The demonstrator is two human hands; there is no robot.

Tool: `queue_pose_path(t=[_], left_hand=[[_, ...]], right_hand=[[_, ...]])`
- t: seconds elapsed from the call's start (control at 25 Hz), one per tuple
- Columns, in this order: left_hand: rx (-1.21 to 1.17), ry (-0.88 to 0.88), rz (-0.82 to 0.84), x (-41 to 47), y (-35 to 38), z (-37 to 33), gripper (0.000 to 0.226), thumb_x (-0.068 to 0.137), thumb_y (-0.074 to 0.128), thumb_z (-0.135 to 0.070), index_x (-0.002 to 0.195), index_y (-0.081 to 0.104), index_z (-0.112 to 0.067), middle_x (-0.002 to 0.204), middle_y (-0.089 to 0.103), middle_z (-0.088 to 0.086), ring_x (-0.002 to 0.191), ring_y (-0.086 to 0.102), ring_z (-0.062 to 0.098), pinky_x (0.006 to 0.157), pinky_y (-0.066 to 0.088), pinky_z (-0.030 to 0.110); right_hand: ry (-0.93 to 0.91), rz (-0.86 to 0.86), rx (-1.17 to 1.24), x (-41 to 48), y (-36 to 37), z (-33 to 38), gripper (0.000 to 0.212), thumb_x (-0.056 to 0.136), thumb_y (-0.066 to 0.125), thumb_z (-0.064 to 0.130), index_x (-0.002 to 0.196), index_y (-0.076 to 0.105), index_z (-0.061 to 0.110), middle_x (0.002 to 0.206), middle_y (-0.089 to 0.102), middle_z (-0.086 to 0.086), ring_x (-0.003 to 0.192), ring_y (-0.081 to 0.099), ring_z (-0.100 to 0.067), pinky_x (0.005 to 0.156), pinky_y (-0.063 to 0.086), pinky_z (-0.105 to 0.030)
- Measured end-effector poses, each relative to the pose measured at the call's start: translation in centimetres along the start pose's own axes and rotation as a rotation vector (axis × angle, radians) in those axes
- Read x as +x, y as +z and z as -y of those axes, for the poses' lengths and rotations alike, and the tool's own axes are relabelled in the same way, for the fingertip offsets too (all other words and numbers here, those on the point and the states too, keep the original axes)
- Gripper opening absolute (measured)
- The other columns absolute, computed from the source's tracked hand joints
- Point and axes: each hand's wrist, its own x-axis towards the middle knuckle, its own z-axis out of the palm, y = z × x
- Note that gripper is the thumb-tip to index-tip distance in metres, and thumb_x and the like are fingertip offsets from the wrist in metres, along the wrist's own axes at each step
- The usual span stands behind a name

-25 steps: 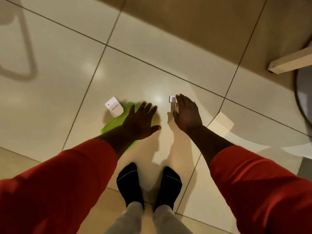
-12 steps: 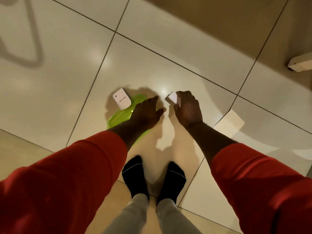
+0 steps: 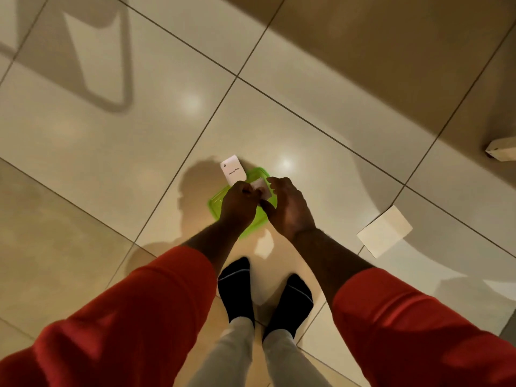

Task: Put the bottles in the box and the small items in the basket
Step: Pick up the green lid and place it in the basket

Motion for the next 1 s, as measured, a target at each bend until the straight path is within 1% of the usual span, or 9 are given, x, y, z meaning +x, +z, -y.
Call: queue_pose_path(t=[0.08, 0.16, 0.32, 0.48, 0.56, 0.68, 0.8, 0.92, 1.0], left_hand=[[0.076, 0.005, -0.03, 1.1, -0.7, 1.5, 0.015, 0.092, 0.067, -0.031, 0.092, 0.06, -0.018, 0.099, 0.072, 0.007, 0.096, 0.064, 0.029, 0.065, 0.037, 0.028], [0.12, 0.005, -0.068, 2.4, -1.3, 3.1, 0.017, 0.092, 0.068, -0.033, 0.095, 0.061, -0.018, 0.107, 0.073, 0.009, 0.099, 0.064, 0.029, 0.072, 0.037, 0.028], [0.2, -0.021, -0.107, 5.2, -2.2, 6.5, 0.025, 0.093, 0.068, -0.034, 0.105, 0.066, -0.012, 0.109, 0.071, 0.009, 0.099, 0.062, 0.028, 0.074, 0.036, 0.027], [0.239, -0.023, -0.096, 6.2, -2.4, 8.0, 0.028, 0.093, 0.068, -0.034, 0.106, 0.066, -0.01, 0.108, 0.07, 0.01, 0.1, 0.062, 0.03, 0.074, 0.038, 0.028], [0.243, -0.022, -0.08, 6.1, -2.6, 7.9, 0.027, 0.093, 0.068, -0.034, 0.105, 0.066, -0.01, 0.106, 0.07, 0.009, 0.1, 0.063, 0.03, 0.076, 0.043, 0.031], [0.218, -0.014, -0.046, 4.7, -3.4, 6.2, 0.029, 0.092, 0.07, -0.033, 0.107, 0.069, -0.009, 0.106, 0.071, 0.011, 0.099, 0.065, 0.032, 0.083, 0.052, 0.038], [0.193, 0.019, -0.005, 1.6, -4.7, 3.2, 0.027, 0.09, 0.072, -0.033, 0.105, 0.073, -0.01, 0.103, 0.073, 0.008, 0.097, 0.066, 0.029, 0.079, 0.048, 0.031], [0.202, 0.104, 0.103, -3.2, -6.6, -1.7, 0.023, 0.088, 0.076, -0.035, 0.096, 0.076, -0.013, 0.097, 0.074, 0.004, 0.092, 0.066, 0.024, 0.08, 0.047, 0.03], [0.184, 0.139, 0.175, -7.2, -8.4, -5.9, 0.021, 0.084, 0.08, -0.033, 0.096, 0.076, -0.015, 0.096, 0.072, 0.0, 0.087, 0.063, 0.018, 0.078, 0.046, 0.028]], right_hand=[[-0.016, 0.008, -0.08, 0.7, 0.9, -1.1, 0.043, 0.093, 0.068, 0.021, 0.131, 0.06, 0.003, 0.121, 0.061, -0.018, 0.108, 0.062, -0.039, 0.091, 0.049, -0.047], [0.017, 0.03, -0.203, 1.7, 1.7, -2.7, 0.039, 0.093, 0.063, 0.016, 0.13, 0.059, 0.003, 0.123, 0.058, -0.019, 0.109, 0.058, -0.042, 0.09, 0.046, -0.048], [0.159, 0.077, -0.364, 3.6, 3.8, -5.5, 0.032, 0.093, 0.057, 0.015, 0.125, 0.057, 0.007, 0.123, 0.056, -0.017, 0.11, 0.056, -0.041, 0.087, 0.046, -0.048], [0.263, 0.094, -0.387, 4.7, 5.5, -6.8, 0.029, 0.092, 0.052, 0.011, 0.121, 0.058, 0.009, 0.12, 0.059, -0.016, 0.108, 0.06, -0.04, 0.084, 0.046, -0.043], [0.279, 0.093, -0.37, 4.4, 5.5, -6.9, 0.027, 0.09, 0.052, 0.009, 0.115, 0.06, 0.007, 0.117, 0.061, -0.018, 0.105, 0.061, -0.041, 0.081, 0.046, -0.042], [0.303, 0.06, -0.327, 2.8, 3.7, -6.1, 0.024, 0.089, 0.055, 0.009, 0.112, 0.061, 0.002, 0.115, 0.062, -0.022, 0.103, 0.061, -0.043, 0.08, 0.044, -0.042], [0.339, 0.037, -0.313, -0.3, -0.1, -4.2, 0.024, 0.088, 0.056, 0.01, 0.11, 0.062, 0.001, 0.113, 0.062, -0.022, 0.102, 0.062, -0.043, 0.08, 0.045, -0.042], [0.341, -0.016, -0.284, -4.5, -5.9, -1.1, 0.022, 0.089, 0.058, 0.012, 0.108, 0.065, 0.002, 0.111, 0.063, -0.02, 0.101, 0.062, -0.042, 0.08, 0.045, -0.041], [0.305, -0.083, -0.219, -7.4, -10.7, 1.4, 0.02, 0.088, 0.061, 0.01, 0.105, 0.067, 0.003, 0.106, 0.063, -0.018, 0.097, 0.062, -0.039, 0.077, 0.046, -0.04]])
